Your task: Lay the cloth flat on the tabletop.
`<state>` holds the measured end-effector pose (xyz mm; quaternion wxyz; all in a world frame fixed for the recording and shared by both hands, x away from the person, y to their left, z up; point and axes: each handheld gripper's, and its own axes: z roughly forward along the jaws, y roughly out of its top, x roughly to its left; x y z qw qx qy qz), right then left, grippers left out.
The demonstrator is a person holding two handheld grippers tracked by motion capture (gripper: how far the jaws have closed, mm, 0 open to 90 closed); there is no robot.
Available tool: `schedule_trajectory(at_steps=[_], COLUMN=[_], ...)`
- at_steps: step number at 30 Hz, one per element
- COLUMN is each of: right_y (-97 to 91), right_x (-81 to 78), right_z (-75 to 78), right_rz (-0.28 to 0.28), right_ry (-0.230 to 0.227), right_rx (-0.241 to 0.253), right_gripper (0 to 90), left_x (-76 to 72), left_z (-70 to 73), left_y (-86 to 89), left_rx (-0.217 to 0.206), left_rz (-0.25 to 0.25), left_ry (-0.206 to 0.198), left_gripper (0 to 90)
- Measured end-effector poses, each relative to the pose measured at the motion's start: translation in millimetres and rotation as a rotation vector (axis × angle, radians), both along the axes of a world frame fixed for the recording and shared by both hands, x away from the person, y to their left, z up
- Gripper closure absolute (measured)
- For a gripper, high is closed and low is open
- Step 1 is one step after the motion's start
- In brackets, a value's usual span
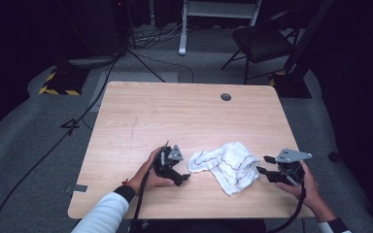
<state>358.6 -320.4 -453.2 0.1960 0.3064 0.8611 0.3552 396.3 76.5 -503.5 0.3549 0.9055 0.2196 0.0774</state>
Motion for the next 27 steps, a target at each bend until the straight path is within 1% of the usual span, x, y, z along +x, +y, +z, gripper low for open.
schedule_trajectory(at_steps=[2,4,6,7,8,9,10,11,13,14,16,17,19,20,22,23,24,25,27], right_y=[11.0,21.5,30.7,35.1,38.5,41.1,43.6,45.8,47.3,46.9,45.0,44.4,43.8,43.6,43.0,42.3,42.0,42.4,44.5], right_x=[4.2,7.1,10.1,11.1,12.4,14.0,15.5,16.6,17.8,17.3,15.9,15.4,14.3,14.3,14.1,14.3,15.3,16.3,18.0], right_z=[2.2,2.3,0.5,-0.9,-2.1,-3.3,-4.6,-6.4,-11.0,-13.3,-17.2,-18.5,-19.9,-20.0,-20.5,-21.1,-21.8,-22.0,-21.6], right_rz=[0.018,0.037,0.054,0.059,0.060,0.060,0.066,0.064,0.059,0.061,0.070,0.075,0.088,0.089,0.093,0.093,0.095,0.094,0.100], right_ry=[0.018,0.022,0.037,0.042,0.046,0.051,0.056,0.052,0.049,0.046,0.041,0.042,0.035,0.036,0.034,0.036,0.036,0.035,0.031], right_rx=[0.003,-0.011,-0.020,-0.032,-0.037,-0.032,-0.028,-0.035,-0.039,-0.048,-0.048,-0.044,-0.046,-0.044,-0.039,-0.032,-0.029,-0.029,-0.036], right_gripper=[50.6,50.7,49.6,49.1,49.1,49.1,49.4,50.5,55.3,57.7,66.6,71.2,77.3,80.1,82.7,83.5,84.7,86.2,86.9], left_x=[3.7,6.2,8.6,10.0,10.7,11.1,11.2,10.9,10.1,9.9,10.3,11.1,12.2,12.5,13.1,13.6,14.0,15.3,17.0], left_z=[0.2,0.4,0.9,1.0,1.5,1.6,1.8,1.8,2.5,2.8,3.8,4.0,4.5,4.7,6.0,7.3,7.9,8.1,8.2], left_y=[-9.8,-17.7,-23.2,-25.4,-27.0,-28.5,-29.7,-30.8,-31.1,-30.9,-28.6,-27.5,-24.6,-23.3,-21.1,-19.9,-18.3,-15.5,-9.5], left_rx=[0.002,-0.004,-0.014,-0.016,-0.021,-0.034,-0.038,-0.044,-0.047,-0.049,-0.044,-0.045,-0.041,-0.039,-0.026,-0.008,0.000,0.005,0.000], left_rz=[-0.017,-0.028,-0.038,-0.032,-0.029,-0.037,-0.039,-0.041,-0.069,-0.066,-0.079,-0.085,-0.088,-0.091,-0.103,-0.106,-0.103,-0.103,-0.090], left_ry=[-0.002,-0.003,-0.011,-0.012,-0.015,-0.020,-0.022,-0.021,-0.026,-0.026,-0.023,-0.027,-0.026,-0.027,-0.029,-0.037,-0.039,-0.042,-0.032], left_gripper=[7.4,9.0,14.8,16.1,18.7,25.4,31.4,34.5,45.4,48.2,59.0,62.8,73.2,75.7,80.6,81.6,82.2,82.5,83.0])
